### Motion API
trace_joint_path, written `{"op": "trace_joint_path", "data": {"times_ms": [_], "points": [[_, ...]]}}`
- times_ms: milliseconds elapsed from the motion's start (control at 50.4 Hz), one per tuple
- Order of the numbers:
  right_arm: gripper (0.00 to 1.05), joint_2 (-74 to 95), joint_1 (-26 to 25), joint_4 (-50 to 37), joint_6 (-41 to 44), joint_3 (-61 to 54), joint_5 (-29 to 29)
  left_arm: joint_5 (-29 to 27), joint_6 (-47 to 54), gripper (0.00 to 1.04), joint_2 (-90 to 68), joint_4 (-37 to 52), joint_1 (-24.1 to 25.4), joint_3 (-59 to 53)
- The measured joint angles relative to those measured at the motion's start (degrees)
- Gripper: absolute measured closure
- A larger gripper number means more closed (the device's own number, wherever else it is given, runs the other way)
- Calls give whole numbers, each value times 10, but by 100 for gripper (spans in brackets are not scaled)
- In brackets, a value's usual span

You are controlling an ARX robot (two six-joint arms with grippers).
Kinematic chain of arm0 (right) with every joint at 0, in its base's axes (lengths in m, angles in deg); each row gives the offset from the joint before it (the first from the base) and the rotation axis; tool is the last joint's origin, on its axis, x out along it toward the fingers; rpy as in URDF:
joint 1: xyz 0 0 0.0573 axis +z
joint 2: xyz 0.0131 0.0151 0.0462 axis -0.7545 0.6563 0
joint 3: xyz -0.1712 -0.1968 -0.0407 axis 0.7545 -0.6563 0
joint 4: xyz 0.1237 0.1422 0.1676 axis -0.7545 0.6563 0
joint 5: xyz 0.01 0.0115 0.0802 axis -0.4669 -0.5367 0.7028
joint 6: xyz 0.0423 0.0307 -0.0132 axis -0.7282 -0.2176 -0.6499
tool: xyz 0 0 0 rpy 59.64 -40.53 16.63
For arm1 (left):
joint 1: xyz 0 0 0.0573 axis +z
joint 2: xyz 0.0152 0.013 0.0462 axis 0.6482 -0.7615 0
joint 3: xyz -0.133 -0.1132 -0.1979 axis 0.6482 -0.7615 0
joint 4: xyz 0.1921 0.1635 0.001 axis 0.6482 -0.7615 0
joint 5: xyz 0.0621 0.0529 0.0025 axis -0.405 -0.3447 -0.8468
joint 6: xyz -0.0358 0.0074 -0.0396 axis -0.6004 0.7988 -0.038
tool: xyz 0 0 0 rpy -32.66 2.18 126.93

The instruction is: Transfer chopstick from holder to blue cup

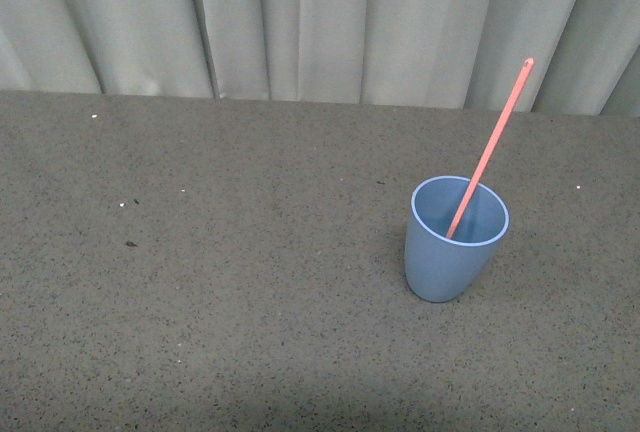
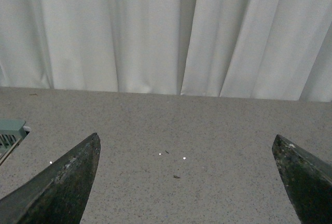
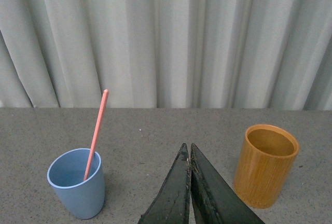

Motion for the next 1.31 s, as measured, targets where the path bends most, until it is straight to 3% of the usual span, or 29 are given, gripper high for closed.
{"op": "trace_joint_path", "data": {"times_ms": [218, 595, 754, 1309], "points": [[100, 0, 0, 0, 1, 0, 0, 0, 0, 7, 0, 0, 0, 0], [41, 0, 0, 0, 1, 0, 0, 0, 0, 7, 0, 0, 0, 0], [8, 0, 0, 0, 0, 0, 0, 0, 0, 7, 0, 0, 0, 0], [9, 0, 0, 0, 0, 0, 0, 0, 0, 7, 0, 0, 0, 0]]}}
